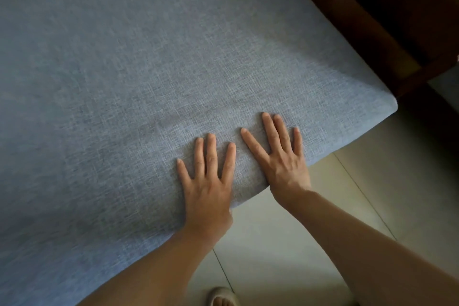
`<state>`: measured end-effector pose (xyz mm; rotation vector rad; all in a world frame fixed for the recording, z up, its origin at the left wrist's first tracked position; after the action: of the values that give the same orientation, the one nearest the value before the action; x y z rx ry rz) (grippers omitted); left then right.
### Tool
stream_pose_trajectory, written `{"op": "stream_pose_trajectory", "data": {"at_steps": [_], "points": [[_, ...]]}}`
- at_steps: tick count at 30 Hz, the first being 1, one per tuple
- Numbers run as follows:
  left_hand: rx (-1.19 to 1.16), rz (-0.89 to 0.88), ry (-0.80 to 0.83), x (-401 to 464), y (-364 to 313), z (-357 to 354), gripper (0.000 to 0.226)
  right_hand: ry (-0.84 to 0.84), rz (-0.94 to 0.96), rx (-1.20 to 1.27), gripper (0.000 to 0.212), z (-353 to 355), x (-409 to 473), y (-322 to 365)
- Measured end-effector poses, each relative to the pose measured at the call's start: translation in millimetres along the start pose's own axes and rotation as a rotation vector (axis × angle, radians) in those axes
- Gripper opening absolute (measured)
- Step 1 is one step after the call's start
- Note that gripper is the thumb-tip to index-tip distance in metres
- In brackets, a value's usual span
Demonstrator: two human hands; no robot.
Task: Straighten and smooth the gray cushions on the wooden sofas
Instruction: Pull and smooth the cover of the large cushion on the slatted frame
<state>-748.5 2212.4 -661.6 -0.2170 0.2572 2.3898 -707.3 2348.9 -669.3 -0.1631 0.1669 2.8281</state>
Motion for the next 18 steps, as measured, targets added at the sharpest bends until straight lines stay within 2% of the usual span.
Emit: {"op": "stream_pose_trajectory", "data": {"at_steps": [6,11,18], "points": [[0.005,-0.03,0.021,12.6,2.2,2.8,0.123,0.166,0.001,-0.055,0.127,13.2,14.5,-0.6],[0.052,-0.049,-0.003,14.8,-2.0,2.9,0.119,0.152,-0.017,-0.079,0.13,12.9,14.6,-0.4],[-0.007,-0.072,-0.052,-2.3,7.2,5.0,0.129,0.187,-0.043,-0.058,0.122,26.8,2.0,10.6]]}}
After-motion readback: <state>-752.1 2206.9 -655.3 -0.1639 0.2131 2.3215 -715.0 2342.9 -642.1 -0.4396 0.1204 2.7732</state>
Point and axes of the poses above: each hand's wrist, its own x-axis towards the middle knuckle, its own z-axis out of the back of the hand, y = z × x, the point moved 5 cm from there along x, towards the middle knuckle, and after that the axes turned 7 degrees about x, right-handed, at the moved point
